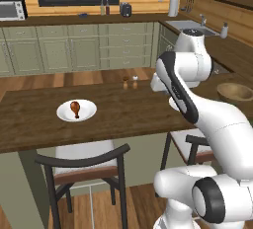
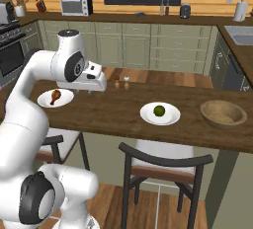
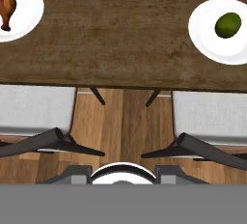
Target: Pick the chicken drumstick and lime from their plates and place them in the bowl. Then put the bowl in the fridge.
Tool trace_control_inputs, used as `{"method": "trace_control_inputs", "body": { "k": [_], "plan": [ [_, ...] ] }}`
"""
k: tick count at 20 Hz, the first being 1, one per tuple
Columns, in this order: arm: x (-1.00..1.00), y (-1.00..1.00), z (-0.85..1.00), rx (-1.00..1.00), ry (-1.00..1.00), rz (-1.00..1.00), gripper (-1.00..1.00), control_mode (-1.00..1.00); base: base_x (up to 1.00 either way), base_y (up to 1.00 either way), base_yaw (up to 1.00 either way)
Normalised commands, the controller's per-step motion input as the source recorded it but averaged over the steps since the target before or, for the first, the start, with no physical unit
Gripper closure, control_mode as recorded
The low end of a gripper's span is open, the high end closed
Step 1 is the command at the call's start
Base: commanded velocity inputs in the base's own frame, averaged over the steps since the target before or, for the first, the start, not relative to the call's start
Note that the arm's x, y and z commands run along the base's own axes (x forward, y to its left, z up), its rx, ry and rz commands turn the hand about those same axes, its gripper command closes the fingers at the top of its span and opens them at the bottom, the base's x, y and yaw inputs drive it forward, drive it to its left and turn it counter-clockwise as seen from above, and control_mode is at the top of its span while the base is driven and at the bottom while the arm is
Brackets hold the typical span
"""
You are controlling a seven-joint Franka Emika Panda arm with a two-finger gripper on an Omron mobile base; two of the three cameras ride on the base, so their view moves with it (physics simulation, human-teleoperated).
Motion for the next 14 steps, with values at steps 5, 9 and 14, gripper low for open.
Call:
{"method": "trace_control_inputs", "body": {
  "k": [5,9,14],
  "plan": [
    [-0.30,0.04,0.00,0.00,-0.05,0.00,-1.00,-1.00,0.00,0.00,0.00],
    [-0.71,0.04,-0.04,0.00,-0.04,0.00,-1.00,-1.00,0.00,0.00,0.00],
    [-0.91,0.00,-0.27,0.00,0.00,0.00,-1.00,-1.00,0.00,0.00,0.00]
  ]
}}
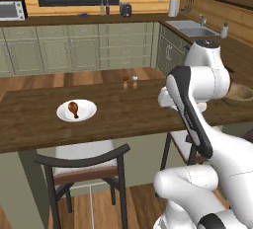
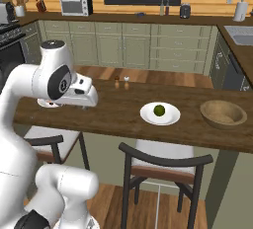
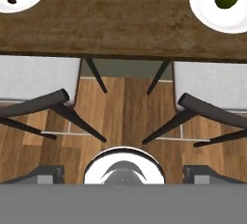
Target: Pick the chicken drumstick and lime from their plates and place them in the bowl. Then put the bowl in the fridge.
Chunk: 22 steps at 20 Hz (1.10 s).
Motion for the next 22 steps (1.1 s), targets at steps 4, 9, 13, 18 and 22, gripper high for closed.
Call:
{"method": "trace_control_inputs", "body": {
  "k": [4,9,13,18,22],
  "plan": [
    [-0.76,0.00,-0.30,0.00,0.00,0.00,-1.00,-1.00,0.00,0.00,0.00],
    [-0.48,0.00,-0.03,0.00,-0.04,0.00,-1.00,-1.00,0.00,0.00,0.00],
    [-0.40,0.00,0.00,0.00,-0.10,0.00,-1.00,-1.00,0.00,0.00,0.00],
    [-0.08,0.02,0.00,0.00,-0.03,0.00,-1.00,1.00,-0.15,0.52,-0.01],
    [0.00,0.00,0.00,0.00,0.00,0.00,-1.00,1.00,-0.10,1.00,-0.04]
  ]
}}
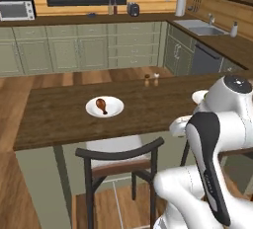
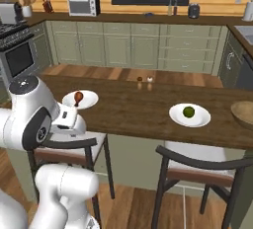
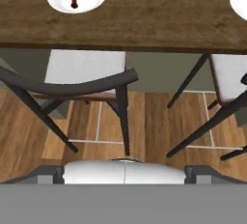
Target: Pick the chicken drumstick and lime from their plates and place them in the bowl. Then put the bowl in the fridge.
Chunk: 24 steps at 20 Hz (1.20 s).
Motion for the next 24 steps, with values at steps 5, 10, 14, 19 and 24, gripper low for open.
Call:
{"method": "trace_control_inputs", "body": {
  "k": [5,10,14,19,24],
  "plan": [
    [0.00,0.00,0.00,0.00,0.00,0.00,-1.00,1.00,0.43,0.95,-0.06],
    [0.00,0.00,0.00,0.00,0.00,0.00,-1.00,1.00,0.98,0.25,0.00],
    [0.50,0.05,0.00,0.00,0.11,0.00,-1.00,-1.00,0.50,0.12,0.00],
    [1.00,0.19,0.00,0.00,0.18,0.04,-1.00,-1.00,0.00,0.00,0.00],
    [1.00,0.35,-0.13,-0.01,0.15,0.09,-1.00,-1.00,0.00,0.00,0.00]
  ]
}}
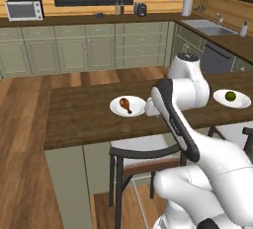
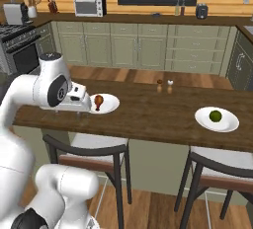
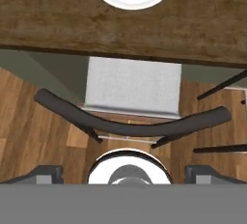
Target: Pick the chicken drumstick and lime from their plates and place them in the bowl. Then put the bowl in the fridge.
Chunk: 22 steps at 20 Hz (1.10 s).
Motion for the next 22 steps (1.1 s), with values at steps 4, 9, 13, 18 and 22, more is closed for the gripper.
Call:
{"method": "trace_control_inputs", "body": {
  "k": [4,9,13,18,22],
  "plan": [
    [1.00,0.18,-0.59,0.00,0.01,0.09,-1.00,-1.00,0.00,0.00,0.00],
    [0.84,0.01,-0.75,0.00,-0.14,0.03,-1.00,-1.00,0.00,0.00,0.00],
    [0.78,0.00,-0.37,0.00,-0.09,0.00,-1.00,-1.00,0.00,0.00,0.00],
    [0.78,0.01,-0.15,0.00,0.00,0.00,-1.00,-1.00,0.00,0.00,0.00],
    [0.71,0.01,-0.06,0.00,0.00,0.00,-1.00,-1.00,0.00,0.00,0.00]
  ]
}}
